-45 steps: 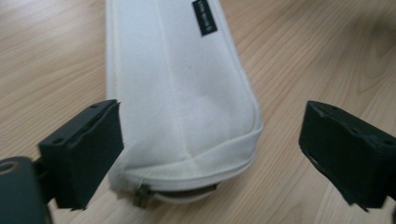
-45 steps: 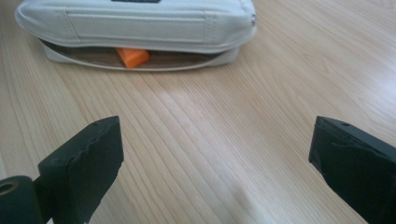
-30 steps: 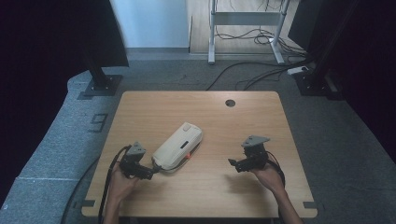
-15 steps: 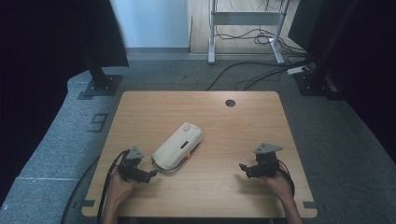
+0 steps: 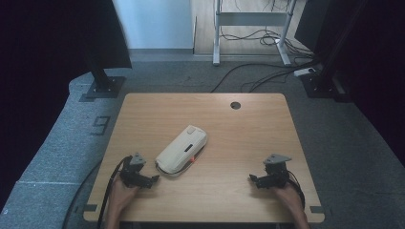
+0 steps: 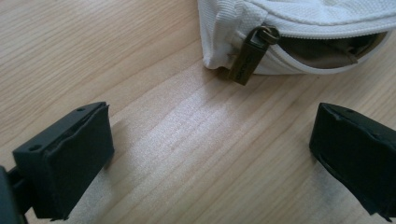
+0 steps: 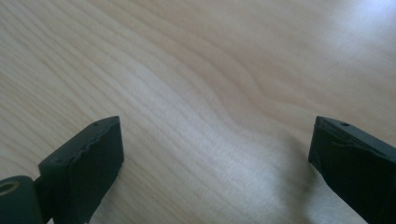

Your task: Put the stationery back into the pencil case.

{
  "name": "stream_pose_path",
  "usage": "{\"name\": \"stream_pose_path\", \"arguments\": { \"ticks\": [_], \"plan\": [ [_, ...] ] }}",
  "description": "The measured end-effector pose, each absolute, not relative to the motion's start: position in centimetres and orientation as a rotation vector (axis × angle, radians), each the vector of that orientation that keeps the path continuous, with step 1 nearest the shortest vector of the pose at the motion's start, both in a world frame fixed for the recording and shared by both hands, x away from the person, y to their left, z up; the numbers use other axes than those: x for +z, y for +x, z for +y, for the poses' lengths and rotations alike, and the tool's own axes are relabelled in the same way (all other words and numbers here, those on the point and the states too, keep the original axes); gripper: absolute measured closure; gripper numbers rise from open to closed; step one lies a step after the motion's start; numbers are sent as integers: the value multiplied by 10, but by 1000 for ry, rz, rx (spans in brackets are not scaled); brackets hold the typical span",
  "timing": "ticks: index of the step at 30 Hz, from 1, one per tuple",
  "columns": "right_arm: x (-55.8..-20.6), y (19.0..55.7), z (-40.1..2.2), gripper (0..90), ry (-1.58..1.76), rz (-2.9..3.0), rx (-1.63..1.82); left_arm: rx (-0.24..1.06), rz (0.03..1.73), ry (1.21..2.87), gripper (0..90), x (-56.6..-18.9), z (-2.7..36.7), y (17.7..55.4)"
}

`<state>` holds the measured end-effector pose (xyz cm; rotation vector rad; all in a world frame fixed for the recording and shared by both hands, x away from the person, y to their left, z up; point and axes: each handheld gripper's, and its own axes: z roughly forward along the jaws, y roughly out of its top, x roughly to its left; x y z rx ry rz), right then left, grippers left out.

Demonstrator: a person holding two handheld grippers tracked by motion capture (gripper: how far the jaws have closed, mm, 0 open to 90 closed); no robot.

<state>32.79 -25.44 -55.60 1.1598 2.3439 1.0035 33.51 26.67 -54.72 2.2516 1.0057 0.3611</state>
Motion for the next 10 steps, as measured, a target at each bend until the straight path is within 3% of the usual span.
{"name": "stream_pose_path", "arguments": {
  "ticks": [10],
  "plan": [
    [-557,326,-255,12,1165,2342,1005,375,1028,2236,0,-548,266,334]
  ]
}}
